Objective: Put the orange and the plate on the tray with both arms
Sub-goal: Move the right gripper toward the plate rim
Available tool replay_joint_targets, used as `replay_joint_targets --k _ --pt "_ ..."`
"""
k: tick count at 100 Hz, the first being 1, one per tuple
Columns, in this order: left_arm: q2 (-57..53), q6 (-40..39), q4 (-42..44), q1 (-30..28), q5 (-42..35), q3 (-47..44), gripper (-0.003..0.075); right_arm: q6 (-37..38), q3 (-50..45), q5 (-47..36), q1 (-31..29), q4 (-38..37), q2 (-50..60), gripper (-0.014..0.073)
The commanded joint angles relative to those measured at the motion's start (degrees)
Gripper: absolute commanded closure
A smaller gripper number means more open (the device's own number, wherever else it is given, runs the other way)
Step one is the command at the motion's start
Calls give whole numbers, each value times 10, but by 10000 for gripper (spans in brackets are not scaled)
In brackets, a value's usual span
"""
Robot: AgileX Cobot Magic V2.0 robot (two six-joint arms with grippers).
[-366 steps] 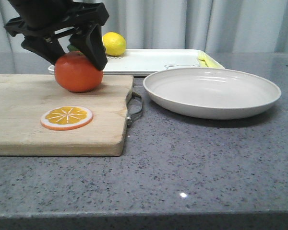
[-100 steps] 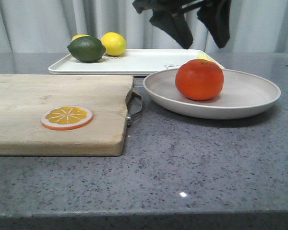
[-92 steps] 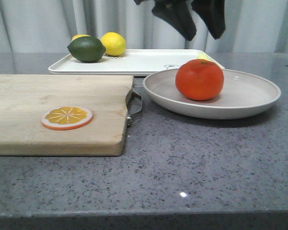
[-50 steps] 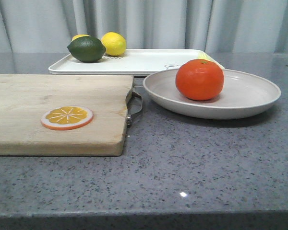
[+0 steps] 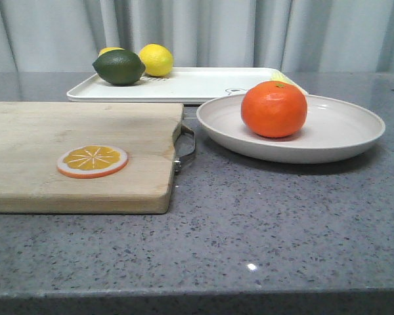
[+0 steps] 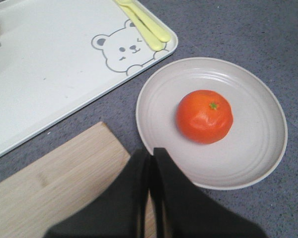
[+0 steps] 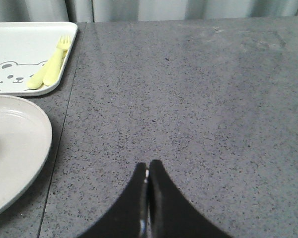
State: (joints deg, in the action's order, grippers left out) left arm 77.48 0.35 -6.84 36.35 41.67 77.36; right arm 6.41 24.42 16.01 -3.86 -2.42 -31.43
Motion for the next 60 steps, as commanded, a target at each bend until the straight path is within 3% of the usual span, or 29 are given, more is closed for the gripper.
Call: replay_joint_targets --k 1,26,60 --pt "-69 -20 -4 -13 -62 -41 739 -3 28 -28 -1 -3 -10 660" --pt "-205 -42 -4 -35 -121 -199 739 -3 68 17 8 -3 -64 660" --pt "-374 -58 -3 -56 -141 -356 739 -3 163 100 80 -3 -182 659"
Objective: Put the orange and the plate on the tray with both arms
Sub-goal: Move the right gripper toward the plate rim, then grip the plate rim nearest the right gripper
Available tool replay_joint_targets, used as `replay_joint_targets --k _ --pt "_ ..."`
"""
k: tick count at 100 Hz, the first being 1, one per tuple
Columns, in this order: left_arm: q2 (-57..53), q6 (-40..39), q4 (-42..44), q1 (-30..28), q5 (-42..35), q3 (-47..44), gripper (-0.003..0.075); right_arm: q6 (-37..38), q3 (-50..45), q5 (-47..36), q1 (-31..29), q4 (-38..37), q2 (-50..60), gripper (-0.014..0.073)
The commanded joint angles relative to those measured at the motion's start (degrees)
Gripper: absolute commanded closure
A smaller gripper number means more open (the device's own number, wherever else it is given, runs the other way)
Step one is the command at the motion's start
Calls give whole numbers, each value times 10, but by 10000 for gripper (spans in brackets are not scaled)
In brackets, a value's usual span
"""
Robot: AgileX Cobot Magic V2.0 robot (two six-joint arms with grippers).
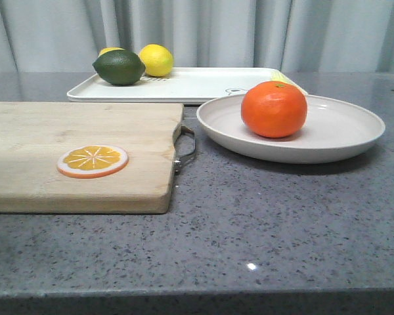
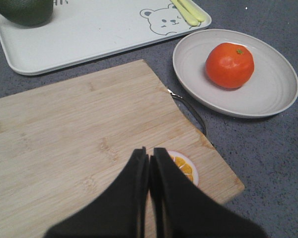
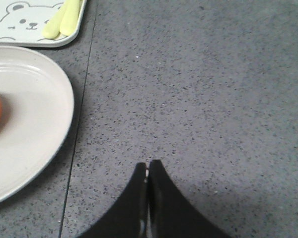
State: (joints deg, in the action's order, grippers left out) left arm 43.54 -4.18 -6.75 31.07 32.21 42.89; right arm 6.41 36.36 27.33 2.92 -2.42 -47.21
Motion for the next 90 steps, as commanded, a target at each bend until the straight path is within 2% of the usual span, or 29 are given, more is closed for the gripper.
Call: replay_joint_targets --k 1,9,14,31,38,71,90 --pt "-38 -12 -4 -3 -46 -14 739 -3 49 -9 13 -2 -30 658" --pt "-71 -12 -4 -5 -46 -38 739 -3 79 14 26 -1 -58 624" --pt "-87 -12 -4 -5 -46 -50 739 -3 99 28 34 -1 -76 571" --pt "-113 -15 -6 -5 -46 -79 739 -3 164 68 46 11 -136 270" --pt "-115 -15 -6 -5 -46 -83 739 -3 190 84 46 30 -160 209" --pt "-115 -15 -9 -5 -46 -83 739 -4 308 175 56 62 -279 213" --pt "-115 -15 -10 -5 -46 -83 739 -4 353 197 77 62 -344 213"
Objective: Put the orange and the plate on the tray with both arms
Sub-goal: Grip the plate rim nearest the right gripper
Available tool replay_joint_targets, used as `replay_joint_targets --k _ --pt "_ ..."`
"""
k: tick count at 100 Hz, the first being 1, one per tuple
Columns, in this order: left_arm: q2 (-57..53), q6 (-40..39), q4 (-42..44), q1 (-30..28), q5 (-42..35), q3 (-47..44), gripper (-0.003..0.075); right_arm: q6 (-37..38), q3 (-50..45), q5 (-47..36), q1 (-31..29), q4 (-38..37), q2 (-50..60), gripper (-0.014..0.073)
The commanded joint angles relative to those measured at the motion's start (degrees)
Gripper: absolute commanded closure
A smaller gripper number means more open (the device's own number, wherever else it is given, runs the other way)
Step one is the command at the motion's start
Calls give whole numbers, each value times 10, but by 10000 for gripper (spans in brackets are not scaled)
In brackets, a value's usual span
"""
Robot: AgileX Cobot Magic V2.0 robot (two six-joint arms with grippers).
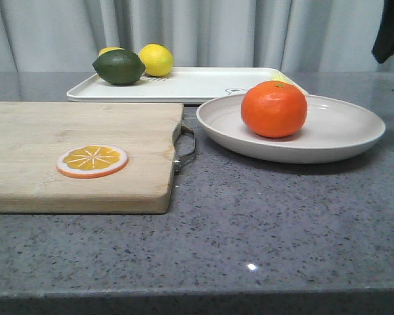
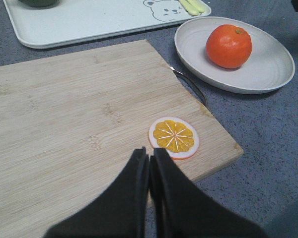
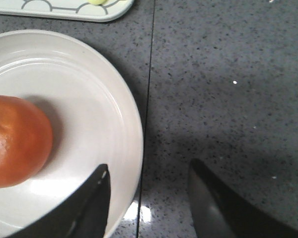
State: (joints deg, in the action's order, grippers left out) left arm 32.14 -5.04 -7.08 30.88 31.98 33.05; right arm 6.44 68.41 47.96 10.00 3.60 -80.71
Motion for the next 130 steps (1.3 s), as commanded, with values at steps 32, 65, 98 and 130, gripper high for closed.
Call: replay_joint_targets --k 32,65,98,130 --pt "-1 -6 -7 -3 -44 16 739 -5 64 19 13 5 -93 213" --pt "-1 -6 -7 -3 -44 16 739 -5 65 20 13 6 -121 213" --pt "-1 -6 -7 -3 -44 16 739 -4 65 28 11 6 -128 381" --pt "-1 -6 -7 -3 -44 16 739 -4 65 25 11 6 -128 598"
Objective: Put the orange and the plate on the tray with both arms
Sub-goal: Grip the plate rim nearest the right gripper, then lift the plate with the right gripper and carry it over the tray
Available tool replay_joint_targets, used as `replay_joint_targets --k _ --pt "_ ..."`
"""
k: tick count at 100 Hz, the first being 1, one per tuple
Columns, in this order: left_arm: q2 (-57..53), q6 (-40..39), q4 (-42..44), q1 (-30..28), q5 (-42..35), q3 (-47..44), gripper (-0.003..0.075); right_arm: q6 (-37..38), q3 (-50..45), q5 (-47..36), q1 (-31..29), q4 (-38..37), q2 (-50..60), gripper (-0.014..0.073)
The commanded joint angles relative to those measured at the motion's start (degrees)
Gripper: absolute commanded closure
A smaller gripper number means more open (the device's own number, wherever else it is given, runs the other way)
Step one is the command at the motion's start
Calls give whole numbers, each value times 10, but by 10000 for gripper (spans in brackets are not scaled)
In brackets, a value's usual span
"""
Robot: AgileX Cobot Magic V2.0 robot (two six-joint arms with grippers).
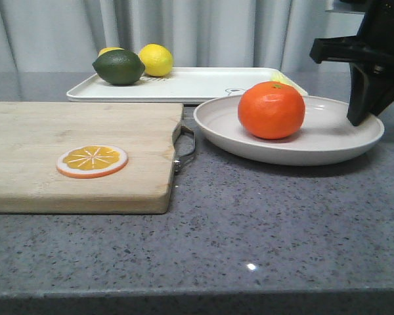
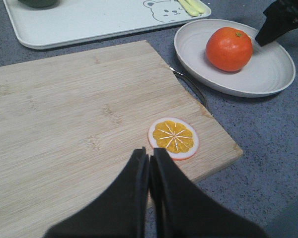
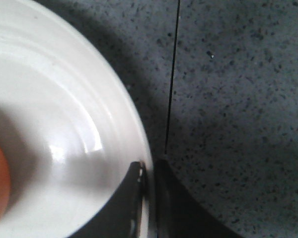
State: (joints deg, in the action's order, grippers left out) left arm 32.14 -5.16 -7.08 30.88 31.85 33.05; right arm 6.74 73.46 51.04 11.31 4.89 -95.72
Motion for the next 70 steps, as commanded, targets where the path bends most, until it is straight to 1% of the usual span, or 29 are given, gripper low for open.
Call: replay_joint_targets --k 1,25,33,42,54,70 --pt "-1 -5 -7 -3 -42 16 739 -7 14 -6 -2 -6 22 600" --pt "-1 -5 -7 -3 -42 16 739 -6 14 -6 -9 0 24 627" --pt "-1 -5 -7 -3 -42 16 739 -7 16 -4 -23 24 26 664" --pt "-1 -5 -7 -3 -42 16 739 -20 24 3 -36 54 25 662" --pt "-1 -5 -7 -3 -42 16 739 -32 47 5 -37 66 24 662" --pt "-1 -5 -7 -3 -44 16 739 -32 107 18 -37 68 17 662"
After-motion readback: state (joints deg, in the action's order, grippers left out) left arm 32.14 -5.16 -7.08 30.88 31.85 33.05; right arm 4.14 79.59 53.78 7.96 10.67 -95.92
